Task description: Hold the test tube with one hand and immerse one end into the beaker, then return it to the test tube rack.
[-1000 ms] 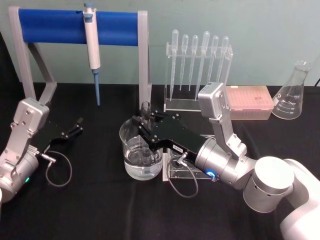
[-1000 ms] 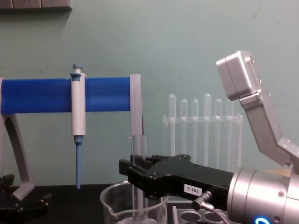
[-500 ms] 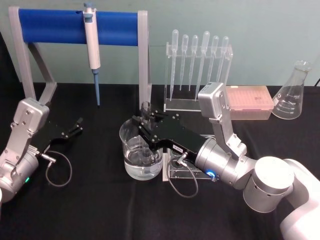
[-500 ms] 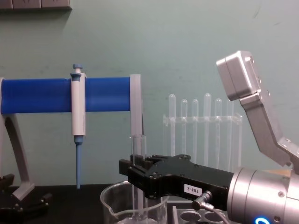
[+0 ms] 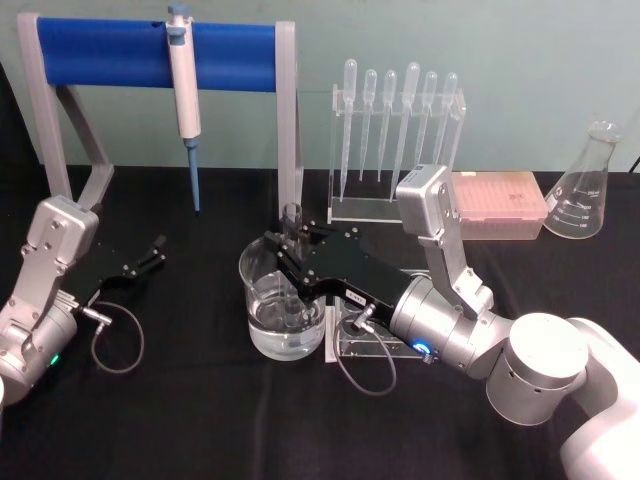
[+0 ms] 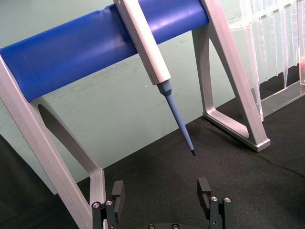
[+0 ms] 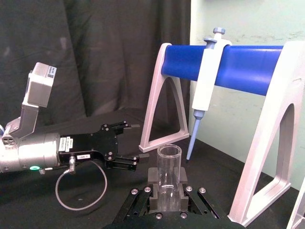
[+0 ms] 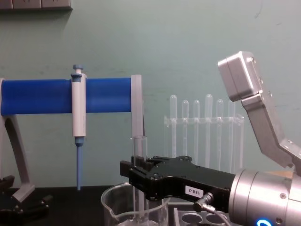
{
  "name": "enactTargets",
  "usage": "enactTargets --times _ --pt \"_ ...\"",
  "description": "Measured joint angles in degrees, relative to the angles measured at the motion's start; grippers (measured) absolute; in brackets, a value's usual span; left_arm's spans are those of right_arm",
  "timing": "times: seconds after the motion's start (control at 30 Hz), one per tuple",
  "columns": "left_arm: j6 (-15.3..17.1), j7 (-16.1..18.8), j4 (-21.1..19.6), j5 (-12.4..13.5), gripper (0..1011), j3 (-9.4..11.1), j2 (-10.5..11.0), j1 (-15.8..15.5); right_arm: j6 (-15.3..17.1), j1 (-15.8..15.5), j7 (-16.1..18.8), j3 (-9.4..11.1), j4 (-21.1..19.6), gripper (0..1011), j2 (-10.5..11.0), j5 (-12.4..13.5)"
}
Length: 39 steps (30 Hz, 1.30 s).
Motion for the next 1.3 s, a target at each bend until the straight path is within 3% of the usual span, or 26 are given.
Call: enactTargets --times 1.3 --pt "0.00 0.00 0.00 0.00 1000 0.00 0.00 0.00 0.00 0.00 0.00 0.00 0.00 224 0.00 0.00"
